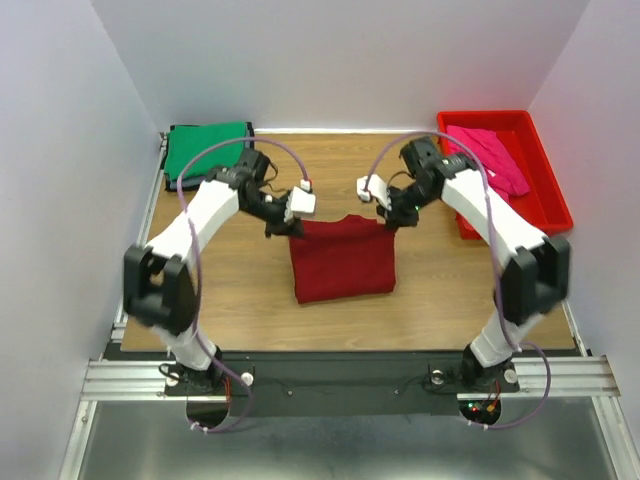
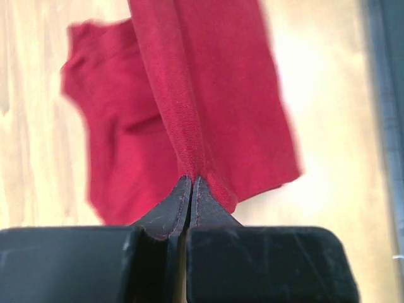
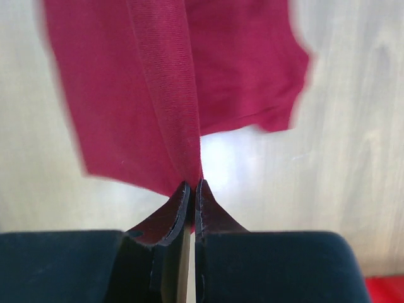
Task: Fold and stack the t-shirts
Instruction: Fold the tshirt
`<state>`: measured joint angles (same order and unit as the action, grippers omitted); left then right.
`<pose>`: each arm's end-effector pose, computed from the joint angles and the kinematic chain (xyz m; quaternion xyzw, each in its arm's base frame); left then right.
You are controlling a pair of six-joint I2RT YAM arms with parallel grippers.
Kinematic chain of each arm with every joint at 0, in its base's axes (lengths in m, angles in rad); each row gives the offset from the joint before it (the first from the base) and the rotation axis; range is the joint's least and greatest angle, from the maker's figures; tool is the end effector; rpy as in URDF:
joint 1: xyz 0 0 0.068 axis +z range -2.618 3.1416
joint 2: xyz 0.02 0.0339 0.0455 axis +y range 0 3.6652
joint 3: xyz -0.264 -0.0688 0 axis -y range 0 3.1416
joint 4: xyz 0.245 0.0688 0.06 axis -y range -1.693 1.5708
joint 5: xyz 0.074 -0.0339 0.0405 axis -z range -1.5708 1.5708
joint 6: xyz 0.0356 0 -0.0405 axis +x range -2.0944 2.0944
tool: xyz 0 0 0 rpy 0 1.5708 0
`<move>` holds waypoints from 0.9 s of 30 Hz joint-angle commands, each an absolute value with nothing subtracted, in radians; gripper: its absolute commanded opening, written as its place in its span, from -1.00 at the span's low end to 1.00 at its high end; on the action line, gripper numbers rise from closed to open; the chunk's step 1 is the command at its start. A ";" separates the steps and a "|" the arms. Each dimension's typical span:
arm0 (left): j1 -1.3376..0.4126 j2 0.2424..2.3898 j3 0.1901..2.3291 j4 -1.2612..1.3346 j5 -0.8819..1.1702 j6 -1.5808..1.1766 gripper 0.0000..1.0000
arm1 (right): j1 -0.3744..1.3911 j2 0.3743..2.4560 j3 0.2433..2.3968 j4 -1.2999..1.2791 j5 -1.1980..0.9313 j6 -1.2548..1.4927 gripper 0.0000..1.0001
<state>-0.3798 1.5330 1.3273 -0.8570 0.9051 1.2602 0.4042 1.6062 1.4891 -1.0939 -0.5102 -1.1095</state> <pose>0.2764 -0.1405 0.3021 0.7114 0.5135 -0.2866 0.3848 0.2843 0.1405 0.3100 -0.6865 0.6611 0.1732 0.2482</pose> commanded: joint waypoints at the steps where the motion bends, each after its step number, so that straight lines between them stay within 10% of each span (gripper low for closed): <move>1: -0.266 1.731 1.538 -1.024 0.989 1.422 -1.00 | 0.350 1.820 1.656 -1.117 -0.571 -1.232 -0.85; 13: -0.149 2.253 1.835 -0.984 0.925 1.349 -1.00 | 0.321 2.371 2.112 -1.104 -0.630 -1.157 -0.74; 27: -0.270 2.053 1.518 -0.815 0.848 1.195 -0.89 | 0.359 2.168 1.708 -1.077 -0.669 -1.025 -0.63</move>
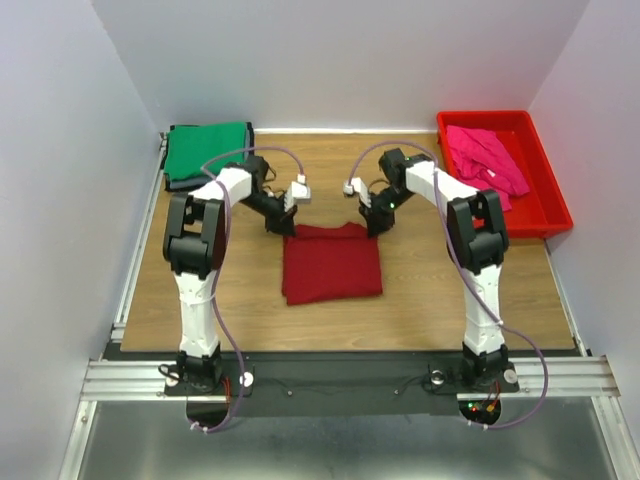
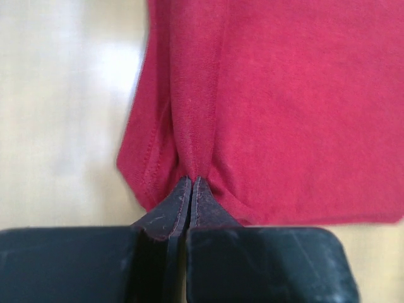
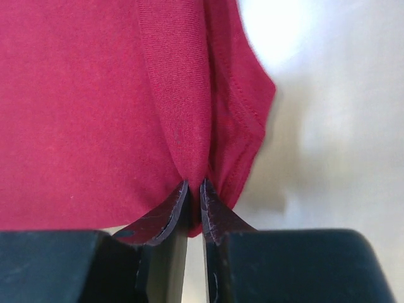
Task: Fold and stack the t-shirts
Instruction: Fold the tshirt
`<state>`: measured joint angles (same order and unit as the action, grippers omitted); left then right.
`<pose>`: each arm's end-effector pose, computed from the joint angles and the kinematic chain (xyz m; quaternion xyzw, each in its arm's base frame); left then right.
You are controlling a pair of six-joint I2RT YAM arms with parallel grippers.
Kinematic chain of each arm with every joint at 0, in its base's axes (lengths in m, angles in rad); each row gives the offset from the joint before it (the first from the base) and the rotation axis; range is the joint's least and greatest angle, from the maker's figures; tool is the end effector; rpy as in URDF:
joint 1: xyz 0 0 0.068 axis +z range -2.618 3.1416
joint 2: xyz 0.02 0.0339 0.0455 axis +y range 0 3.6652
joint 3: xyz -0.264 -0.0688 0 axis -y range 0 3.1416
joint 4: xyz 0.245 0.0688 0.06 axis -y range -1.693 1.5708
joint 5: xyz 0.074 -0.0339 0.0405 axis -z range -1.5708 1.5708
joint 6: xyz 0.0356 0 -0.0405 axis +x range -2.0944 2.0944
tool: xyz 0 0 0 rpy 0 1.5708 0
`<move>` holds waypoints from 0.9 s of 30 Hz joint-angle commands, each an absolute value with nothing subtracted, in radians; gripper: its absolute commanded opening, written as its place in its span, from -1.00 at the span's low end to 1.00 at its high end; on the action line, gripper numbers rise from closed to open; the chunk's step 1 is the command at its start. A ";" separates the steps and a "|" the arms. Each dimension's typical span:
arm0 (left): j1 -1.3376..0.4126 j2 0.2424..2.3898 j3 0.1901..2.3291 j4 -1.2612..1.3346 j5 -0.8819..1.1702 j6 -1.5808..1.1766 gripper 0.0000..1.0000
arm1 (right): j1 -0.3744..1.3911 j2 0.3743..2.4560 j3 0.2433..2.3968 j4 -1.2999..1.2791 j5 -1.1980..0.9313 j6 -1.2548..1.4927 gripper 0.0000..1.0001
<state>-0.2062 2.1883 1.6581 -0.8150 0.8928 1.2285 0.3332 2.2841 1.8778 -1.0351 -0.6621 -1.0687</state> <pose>0.4212 -0.1164 0.1627 0.6258 0.6434 -0.3245 0.2984 0.4225 0.1694 0.1702 -0.6247 0.7077 0.2807 0.1737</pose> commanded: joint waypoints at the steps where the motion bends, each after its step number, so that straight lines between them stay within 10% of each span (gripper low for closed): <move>1: -0.282 2.028 1.476 -0.793 0.853 1.187 -0.89 | 0.367 2.131 1.657 -1.071 -0.679 -1.014 -0.63; 10: -0.298 1.847 1.235 -0.735 0.897 1.124 -0.82 | 0.391 1.927 1.468 -1.052 -0.713 -0.884 -0.27; 17: -0.212 1.876 1.318 -0.771 0.916 1.129 0.08 | 0.367 1.983 1.600 -1.048 -0.759 -0.743 -0.02; 27: -0.317 1.761 1.322 -0.597 0.925 1.010 0.11 | 0.305 2.207 1.808 -1.028 -0.992 -0.534 0.08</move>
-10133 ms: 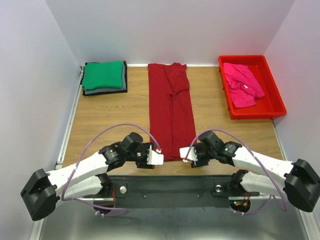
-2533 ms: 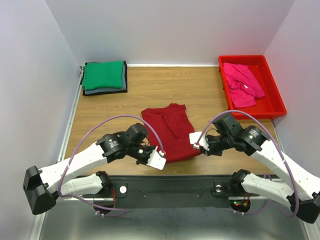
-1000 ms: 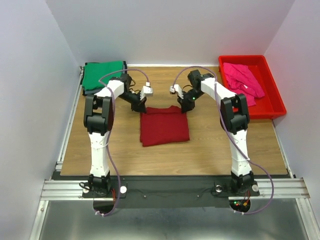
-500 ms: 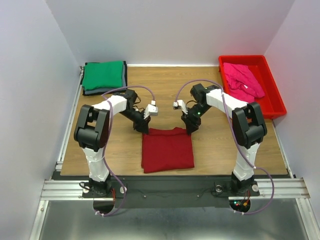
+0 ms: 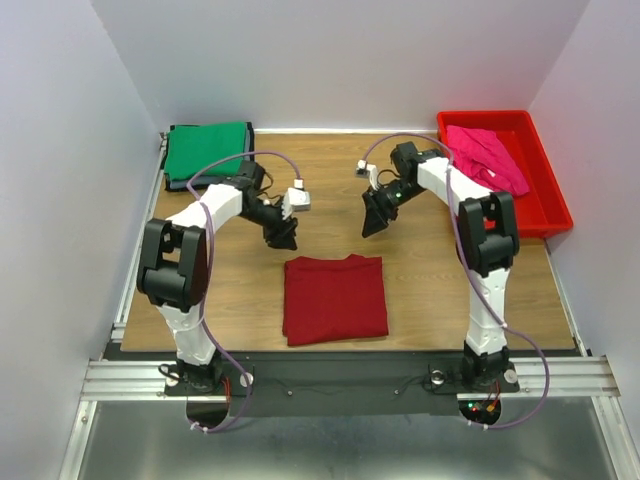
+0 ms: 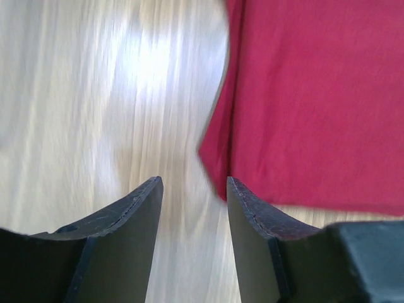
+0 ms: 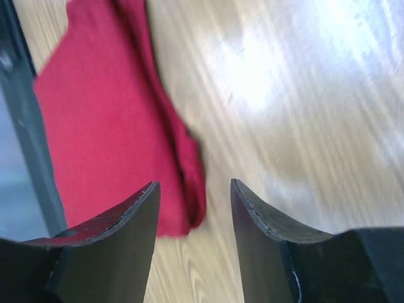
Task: Fold and stack the t-shirts
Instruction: Fold the tshirt
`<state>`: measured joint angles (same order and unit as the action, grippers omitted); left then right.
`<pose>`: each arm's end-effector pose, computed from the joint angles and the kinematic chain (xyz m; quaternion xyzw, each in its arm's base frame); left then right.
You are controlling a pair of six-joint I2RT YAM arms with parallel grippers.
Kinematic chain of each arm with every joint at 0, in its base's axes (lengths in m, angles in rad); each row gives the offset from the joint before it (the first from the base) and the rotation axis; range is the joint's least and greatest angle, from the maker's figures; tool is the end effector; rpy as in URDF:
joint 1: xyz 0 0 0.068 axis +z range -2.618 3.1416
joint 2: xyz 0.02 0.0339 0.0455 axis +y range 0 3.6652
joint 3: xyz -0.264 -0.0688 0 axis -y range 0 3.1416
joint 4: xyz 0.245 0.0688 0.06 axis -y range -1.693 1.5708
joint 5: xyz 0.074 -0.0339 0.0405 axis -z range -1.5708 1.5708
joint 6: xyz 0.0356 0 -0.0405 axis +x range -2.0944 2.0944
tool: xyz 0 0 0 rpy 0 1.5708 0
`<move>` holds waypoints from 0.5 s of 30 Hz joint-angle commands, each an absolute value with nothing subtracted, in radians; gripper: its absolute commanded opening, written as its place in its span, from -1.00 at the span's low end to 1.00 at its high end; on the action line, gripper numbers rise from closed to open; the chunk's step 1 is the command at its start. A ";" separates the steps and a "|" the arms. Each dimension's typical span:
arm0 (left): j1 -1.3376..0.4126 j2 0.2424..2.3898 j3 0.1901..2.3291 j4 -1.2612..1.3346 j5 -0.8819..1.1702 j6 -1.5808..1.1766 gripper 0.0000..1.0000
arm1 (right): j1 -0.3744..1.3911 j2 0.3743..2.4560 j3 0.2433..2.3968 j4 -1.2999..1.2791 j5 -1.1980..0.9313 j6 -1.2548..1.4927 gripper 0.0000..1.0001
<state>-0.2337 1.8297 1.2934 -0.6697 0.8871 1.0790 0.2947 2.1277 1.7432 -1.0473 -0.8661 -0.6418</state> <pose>0.3470 -0.1110 0.2050 0.6037 0.6562 -0.3177 0.3225 0.3965 0.1487 0.2052 -0.4347 0.7949 0.4015 0.1344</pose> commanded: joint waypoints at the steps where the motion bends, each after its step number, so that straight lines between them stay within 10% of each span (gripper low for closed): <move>1: -0.337 1.761 1.316 -0.554 0.919 0.993 0.11 | 0.310 2.226 1.842 -1.022 -1.008 -0.519 0.07; 15: -0.598 1.855 1.262 -0.334 0.805 0.841 0.14 | 0.371 2.376 1.764 -0.919 -1.025 -0.454 -0.17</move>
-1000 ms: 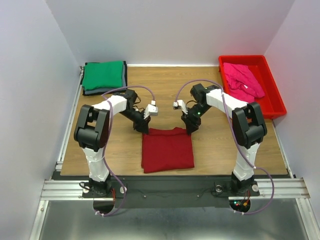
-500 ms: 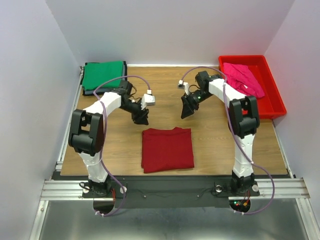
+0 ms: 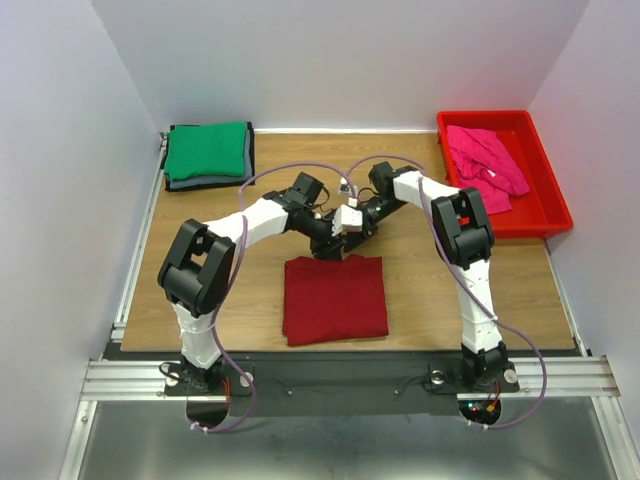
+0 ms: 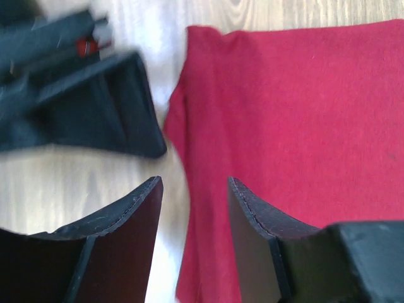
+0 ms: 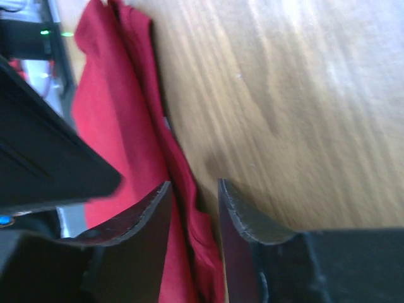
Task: Fold and stack the t-shirts
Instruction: Fold the tshirt
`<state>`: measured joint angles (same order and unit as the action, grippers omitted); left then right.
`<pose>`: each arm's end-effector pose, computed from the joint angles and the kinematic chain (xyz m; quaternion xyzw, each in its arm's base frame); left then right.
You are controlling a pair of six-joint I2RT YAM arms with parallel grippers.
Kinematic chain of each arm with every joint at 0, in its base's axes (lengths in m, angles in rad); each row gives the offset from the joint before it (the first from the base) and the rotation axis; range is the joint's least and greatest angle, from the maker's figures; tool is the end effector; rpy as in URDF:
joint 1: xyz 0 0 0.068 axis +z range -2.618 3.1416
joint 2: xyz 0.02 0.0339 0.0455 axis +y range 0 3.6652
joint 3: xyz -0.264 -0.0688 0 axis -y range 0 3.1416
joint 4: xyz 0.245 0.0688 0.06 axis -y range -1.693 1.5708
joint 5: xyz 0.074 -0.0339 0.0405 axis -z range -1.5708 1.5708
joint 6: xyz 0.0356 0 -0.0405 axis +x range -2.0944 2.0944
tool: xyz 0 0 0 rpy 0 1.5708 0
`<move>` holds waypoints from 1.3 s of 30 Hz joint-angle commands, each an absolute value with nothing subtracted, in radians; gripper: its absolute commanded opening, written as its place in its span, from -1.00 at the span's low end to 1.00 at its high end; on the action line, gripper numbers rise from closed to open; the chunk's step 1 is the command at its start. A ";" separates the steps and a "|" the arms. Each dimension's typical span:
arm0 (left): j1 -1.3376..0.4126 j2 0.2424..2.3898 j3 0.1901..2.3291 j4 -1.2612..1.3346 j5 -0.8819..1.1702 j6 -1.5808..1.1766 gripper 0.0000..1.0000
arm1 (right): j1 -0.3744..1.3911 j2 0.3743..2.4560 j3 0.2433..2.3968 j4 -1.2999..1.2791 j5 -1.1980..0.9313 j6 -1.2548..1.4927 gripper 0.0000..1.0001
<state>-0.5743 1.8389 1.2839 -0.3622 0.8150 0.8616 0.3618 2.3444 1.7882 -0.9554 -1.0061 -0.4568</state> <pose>0.3130 -0.2334 0.2118 0.6678 0.5712 -0.3293 0.3454 0.4100 0.1873 0.1311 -0.3616 0.7977 0.4801 0.0488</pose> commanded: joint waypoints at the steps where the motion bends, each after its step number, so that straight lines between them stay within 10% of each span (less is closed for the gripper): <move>1: -0.603 1.859 1.261 -0.328 0.805 0.836 0.14 | 0.373 2.379 1.758 -0.917 -1.026 -0.456 -0.20; 13: -0.650 1.931 1.312 -0.374 0.788 0.824 -0.17 | 0.382 2.388 1.664 -0.904 -1.008 -0.491 -0.31; 20: -0.649 1.890 1.321 -0.396 0.781 0.847 -0.99 | 0.383 2.398 1.623 -0.903 -1.005 -0.500 -0.56; 39: -0.600 1.861 1.325 -0.402 0.709 0.942 -1.00 | 0.380 2.387 1.631 -0.905 -0.965 -0.511 -0.65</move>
<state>-0.6132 1.8324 1.2873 -0.4023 0.7322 0.9161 0.3683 2.3646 1.6268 -0.9340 -1.1187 -0.4561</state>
